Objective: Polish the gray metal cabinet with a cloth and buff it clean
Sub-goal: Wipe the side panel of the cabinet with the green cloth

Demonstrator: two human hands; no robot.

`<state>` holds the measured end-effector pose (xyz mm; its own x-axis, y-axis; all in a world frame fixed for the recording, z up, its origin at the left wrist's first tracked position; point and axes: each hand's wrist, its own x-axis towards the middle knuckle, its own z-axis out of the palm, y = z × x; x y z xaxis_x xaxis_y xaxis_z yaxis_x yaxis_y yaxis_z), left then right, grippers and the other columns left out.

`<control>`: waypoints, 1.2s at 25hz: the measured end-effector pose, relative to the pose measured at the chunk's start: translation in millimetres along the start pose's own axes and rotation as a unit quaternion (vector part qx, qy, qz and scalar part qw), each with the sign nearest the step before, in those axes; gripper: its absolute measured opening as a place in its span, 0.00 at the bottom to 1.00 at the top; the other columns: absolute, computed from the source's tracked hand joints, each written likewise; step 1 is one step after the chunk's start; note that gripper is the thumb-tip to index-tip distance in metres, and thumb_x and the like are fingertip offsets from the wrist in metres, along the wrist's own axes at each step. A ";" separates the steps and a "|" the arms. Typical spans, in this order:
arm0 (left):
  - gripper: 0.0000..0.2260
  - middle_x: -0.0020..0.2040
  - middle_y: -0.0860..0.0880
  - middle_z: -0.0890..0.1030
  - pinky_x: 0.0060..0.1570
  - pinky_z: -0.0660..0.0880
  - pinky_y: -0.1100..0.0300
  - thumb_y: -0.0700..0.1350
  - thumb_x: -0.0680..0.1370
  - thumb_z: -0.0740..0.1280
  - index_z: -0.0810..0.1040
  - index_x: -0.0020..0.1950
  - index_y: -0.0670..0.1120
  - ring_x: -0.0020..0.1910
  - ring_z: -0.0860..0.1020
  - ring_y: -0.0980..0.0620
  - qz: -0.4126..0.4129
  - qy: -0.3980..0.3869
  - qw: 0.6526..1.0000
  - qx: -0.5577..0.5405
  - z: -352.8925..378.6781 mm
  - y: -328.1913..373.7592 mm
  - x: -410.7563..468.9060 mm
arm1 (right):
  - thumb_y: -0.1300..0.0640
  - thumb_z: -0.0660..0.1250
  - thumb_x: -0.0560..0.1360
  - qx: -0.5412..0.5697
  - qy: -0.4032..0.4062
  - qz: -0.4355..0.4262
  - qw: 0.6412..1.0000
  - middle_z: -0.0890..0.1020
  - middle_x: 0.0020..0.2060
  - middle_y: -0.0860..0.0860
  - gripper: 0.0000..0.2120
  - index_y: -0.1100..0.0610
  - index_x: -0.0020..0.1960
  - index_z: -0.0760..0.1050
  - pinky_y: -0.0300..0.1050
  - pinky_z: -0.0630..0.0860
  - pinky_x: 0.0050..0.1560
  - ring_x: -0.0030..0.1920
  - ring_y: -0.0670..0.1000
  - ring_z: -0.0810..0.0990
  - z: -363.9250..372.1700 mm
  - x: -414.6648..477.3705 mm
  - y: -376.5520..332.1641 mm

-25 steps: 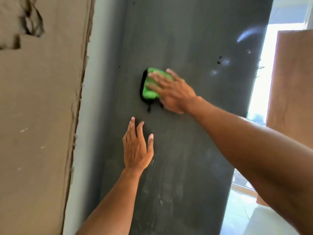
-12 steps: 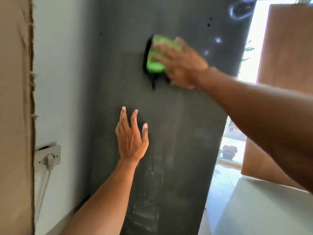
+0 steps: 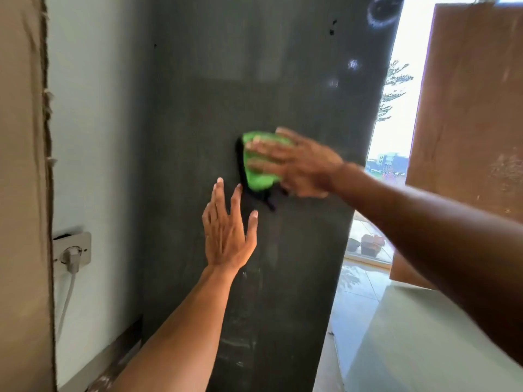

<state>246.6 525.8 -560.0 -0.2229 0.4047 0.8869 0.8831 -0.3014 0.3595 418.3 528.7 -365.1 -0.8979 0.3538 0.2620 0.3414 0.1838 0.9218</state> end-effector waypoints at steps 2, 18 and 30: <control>0.27 0.83 0.40 0.55 0.73 0.65 0.43 0.56 0.82 0.60 0.63 0.80 0.48 0.81 0.58 0.41 0.004 0.003 1.000 -0.006 3.1 7.0 3.2 | 0.45 0.47 0.76 0.027 0.020 0.128 0.991 0.53 0.82 0.55 0.35 0.50 0.82 0.55 0.62 0.46 0.80 0.82 0.54 0.52 -10.9 7.7 34.8; 0.29 0.83 0.38 0.54 0.74 0.64 0.41 0.56 0.83 0.61 0.61 0.80 0.43 0.81 0.58 0.39 -0.032 -0.028 0.999 0.021 24.7 -6.1 -73.0 | 0.46 0.54 0.78 0.064 0.045 0.167 0.983 0.50 0.82 0.58 0.36 0.54 0.83 0.51 0.61 0.46 0.80 0.82 0.57 0.49 28.4 -23.2 -102.5; 0.26 0.81 0.36 0.58 0.75 0.62 0.39 0.52 0.83 0.63 0.65 0.75 0.36 0.81 0.59 0.38 0.030 -0.020 0.999 0.040 42.9 -37.1 -119.1 | 0.48 0.61 0.76 0.065 0.049 0.080 0.993 0.52 0.82 0.60 0.39 0.57 0.83 0.52 0.61 0.47 0.80 0.82 0.58 0.50 55.5 -44.6 -177.7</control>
<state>258.1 525.9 -691.4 -0.1540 0.4225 0.8932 0.9251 -0.2559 0.2805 413.1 531.1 -556.4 -0.8497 0.2986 0.4347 0.5094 0.2515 0.8230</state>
